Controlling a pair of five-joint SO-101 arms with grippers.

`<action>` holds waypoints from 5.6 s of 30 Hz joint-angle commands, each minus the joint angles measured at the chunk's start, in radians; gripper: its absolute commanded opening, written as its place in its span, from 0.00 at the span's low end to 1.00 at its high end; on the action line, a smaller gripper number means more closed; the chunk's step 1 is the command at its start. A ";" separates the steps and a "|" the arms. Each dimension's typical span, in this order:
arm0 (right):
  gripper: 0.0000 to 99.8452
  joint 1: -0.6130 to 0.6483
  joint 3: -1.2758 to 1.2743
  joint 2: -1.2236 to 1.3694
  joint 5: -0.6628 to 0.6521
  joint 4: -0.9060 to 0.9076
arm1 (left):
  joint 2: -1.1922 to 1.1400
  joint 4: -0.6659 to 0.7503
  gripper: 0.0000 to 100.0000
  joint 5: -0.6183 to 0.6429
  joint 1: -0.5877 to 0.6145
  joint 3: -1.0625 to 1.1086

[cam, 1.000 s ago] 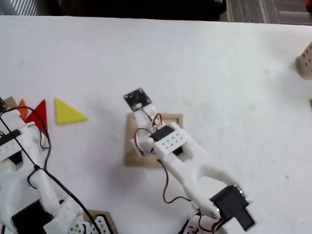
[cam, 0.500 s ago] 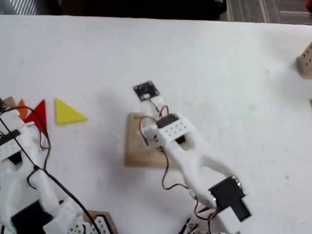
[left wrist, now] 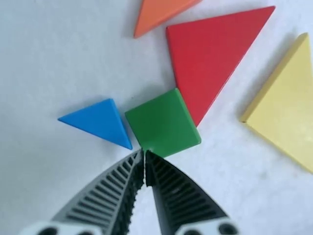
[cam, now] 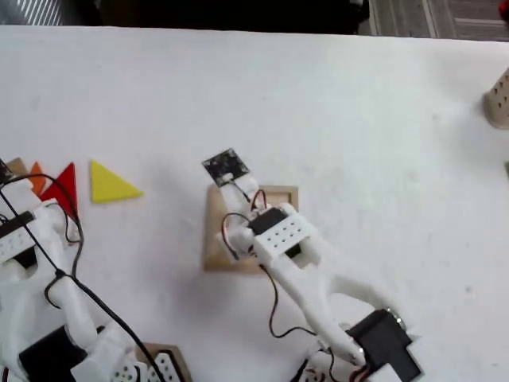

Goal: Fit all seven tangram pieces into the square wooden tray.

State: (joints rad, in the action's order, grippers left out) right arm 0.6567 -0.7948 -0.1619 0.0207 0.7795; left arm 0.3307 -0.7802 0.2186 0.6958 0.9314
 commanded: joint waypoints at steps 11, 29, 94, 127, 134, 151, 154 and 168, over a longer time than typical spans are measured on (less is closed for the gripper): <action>0.02 -0.176 0.265 0.185 -0.018 0.130 | 0.042 0.015 0.02 -0.002 -0.016 -0.006; 0.02 -0.285 0.313 0.186 -0.092 0.151 | 0.042 0.015 0.02 -0.002 -0.016 -0.006; 0.02 -0.282 0.137 -0.076 -0.120 0.076 | 0.042 0.015 0.02 -0.002 -0.016 -0.006; 0.12 -0.624 -0.239 -0.303 -0.282 -0.036 | -0.120 -0.319 0.20 -0.678 0.110 -0.689; 0.12 -0.622 -0.239 -0.303 -0.282 -0.036 | -0.406 -0.362 0.20 -0.872 0.108 -0.925; 0.12 -0.622 -0.241 -0.303 -0.282 -0.036 | -0.963 -0.453 0.20 -1.092 0.038 -1.366; 0.12 -0.622 -0.241 -0.303 -0.282 -0.036 | -1.029 -0.479 0.20 -1.103 0.038 -1.430; 0.12 -0.622 -0.247 -0.303 -0.282 -0.048 | -1.268 -0.545 0.20 -1.106 0.038 -1.674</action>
State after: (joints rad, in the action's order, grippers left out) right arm 0.0460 -1.0480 -0.4350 -0.2463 0.7472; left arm -0.9014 -1.2927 -0.8753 0.7495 -0.6628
